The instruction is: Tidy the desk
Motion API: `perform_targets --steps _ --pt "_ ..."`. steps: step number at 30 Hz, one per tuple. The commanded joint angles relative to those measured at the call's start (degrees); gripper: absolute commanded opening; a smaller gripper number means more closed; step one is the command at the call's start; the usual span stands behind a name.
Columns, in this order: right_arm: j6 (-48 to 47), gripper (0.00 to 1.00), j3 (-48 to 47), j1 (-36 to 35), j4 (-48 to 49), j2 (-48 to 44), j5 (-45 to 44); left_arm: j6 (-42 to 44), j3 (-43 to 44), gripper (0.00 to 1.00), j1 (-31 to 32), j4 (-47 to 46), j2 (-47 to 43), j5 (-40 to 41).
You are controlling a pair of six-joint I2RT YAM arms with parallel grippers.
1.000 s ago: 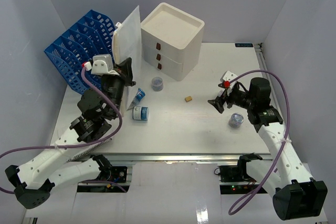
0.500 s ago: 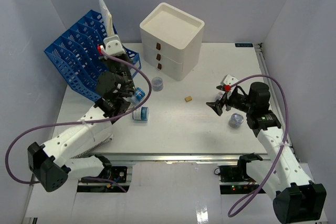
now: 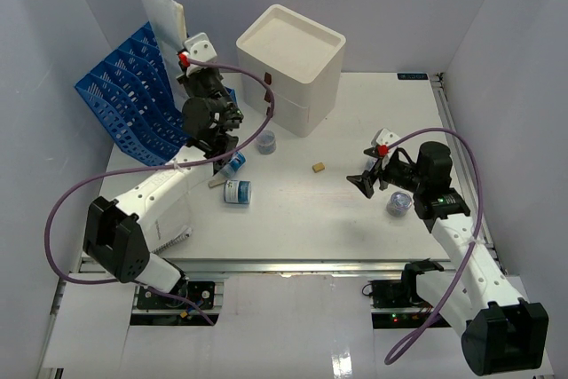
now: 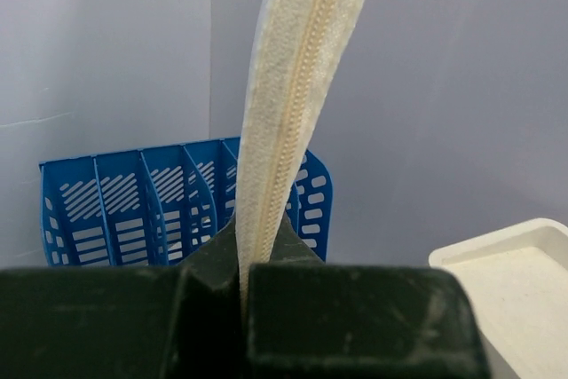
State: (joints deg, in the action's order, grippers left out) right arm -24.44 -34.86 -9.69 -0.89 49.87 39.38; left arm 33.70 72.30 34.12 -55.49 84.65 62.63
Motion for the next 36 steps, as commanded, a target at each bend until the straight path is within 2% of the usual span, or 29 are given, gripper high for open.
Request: perform_targets --steps 1,10,13,20,24,36 --pt "0.2 0.90 0.4 0.3 3.5 0.6 0.1 -5.1 3.1 0.00 -4.4 2.7 -1.2 -3.8" --pt "-0.1 0.90 0.6 0.3 3.7 1.4 -0.4 -21.7 4.2 0.00 -12.1 15.8 0.1 -10.6" --pt "-0.2 0.90 0.5 0.3 3.7 1.6 -0.4 -24.2 5.6 0.00 -13.9 17.5 1.8 -12.7" --pt "-1.2 0.90 0.6 0.2 3.6 2.3 -1.3 -24.0 4.1 0.00 -16.9 11.8 5.0 -13.8" --pt "-1.5 0.90 0.7 0.3 3.5 2.5 -1.7 -26.7 2.9 0.00 -18.9 9.5 6.6 -14.1" --pt "-2.1 0.90 0.6 0.3 3.2 3.5 -1.4 -28.2 -3.0 0.00 -19.4 -2.3 7.7 -15.4"
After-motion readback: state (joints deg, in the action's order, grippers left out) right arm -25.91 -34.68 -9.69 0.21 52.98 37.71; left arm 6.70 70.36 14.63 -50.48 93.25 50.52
